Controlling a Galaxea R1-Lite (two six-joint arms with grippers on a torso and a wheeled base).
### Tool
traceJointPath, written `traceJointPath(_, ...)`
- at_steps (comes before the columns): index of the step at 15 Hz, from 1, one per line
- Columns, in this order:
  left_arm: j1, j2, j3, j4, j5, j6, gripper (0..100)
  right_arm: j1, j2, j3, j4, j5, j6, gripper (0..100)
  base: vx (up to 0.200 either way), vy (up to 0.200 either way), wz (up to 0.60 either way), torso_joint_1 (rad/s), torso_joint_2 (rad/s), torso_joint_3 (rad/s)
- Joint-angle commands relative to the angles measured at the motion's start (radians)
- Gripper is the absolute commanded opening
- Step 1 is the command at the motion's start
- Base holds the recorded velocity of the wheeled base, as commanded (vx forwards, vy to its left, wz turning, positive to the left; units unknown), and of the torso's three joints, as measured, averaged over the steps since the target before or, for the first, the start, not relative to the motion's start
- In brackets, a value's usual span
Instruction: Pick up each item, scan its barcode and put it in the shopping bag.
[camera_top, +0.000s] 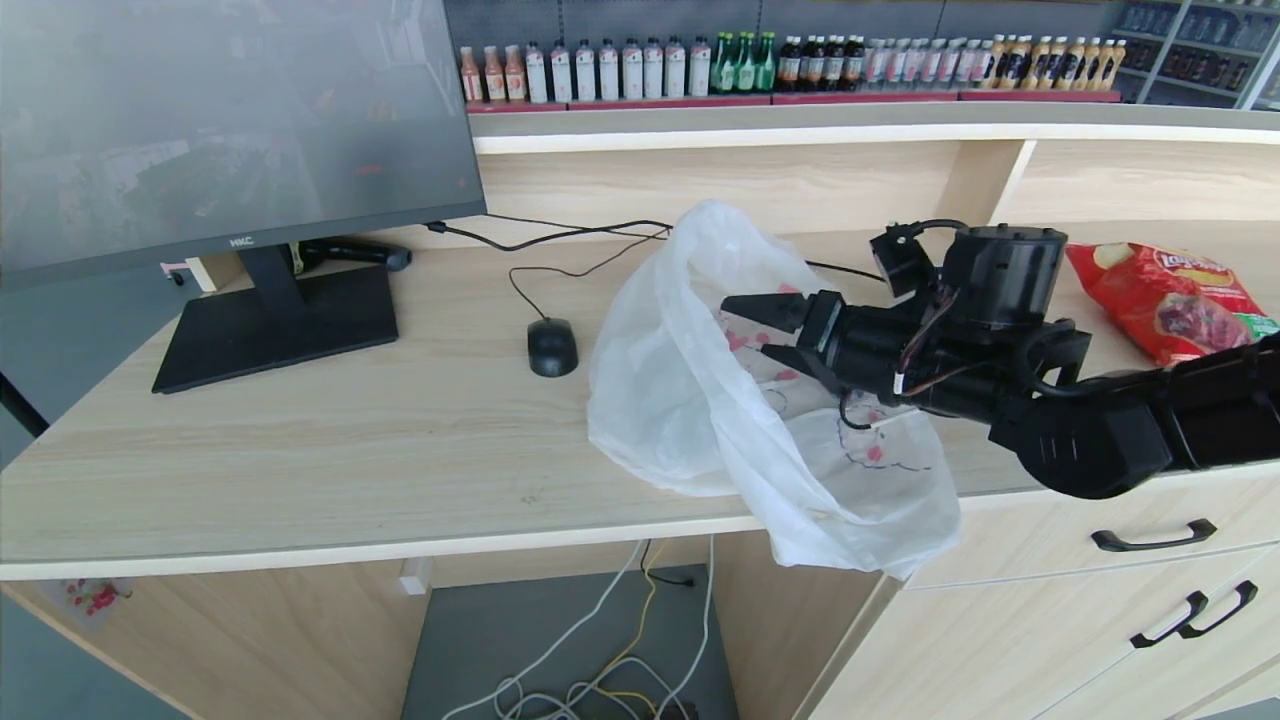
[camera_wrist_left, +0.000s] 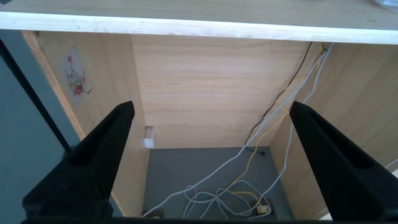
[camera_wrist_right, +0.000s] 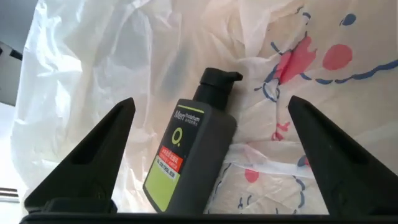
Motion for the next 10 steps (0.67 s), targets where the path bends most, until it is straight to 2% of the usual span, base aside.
traceJointPath(1, 0.002, 0.0, 0.0, 0.0, 0.0, 0.0, 100, -0.015, -0.05, 0.015, -0.027, 0.004, 0.001, 100, 0.0, 0.0, 0.0, 0.0, 0.0, 0.0)
traceJointPath(4, 0.002, 0.0, 0.0, 0.0, 0.0, 0.0, 100, -0.009, -0.096, 0.012, -0.109, 0.001, -0.007, 100, 0.0, 0.0, 0.0, 0.0, 0.0, 0.0)
traceJointPath(9, 0.0, 0.0, 0.0, 0.0, 0.0, 0.0, 100, -0.041, -0.179, 0.021, -0.199, 0.007, -0.188, 100, 0.0, 0.0, 0.0, 0.0, 0.0, 0.0)
traceJointPath(10, 0.0, 0.0, 0.0, 0.0, 0.0, 0.0, 100, -0.04, -0.21, 0.056, -0.236, -0.005, -0.222, 100, 0.0, 0.0, 0.0, 0.0, 0.0, 0.0)
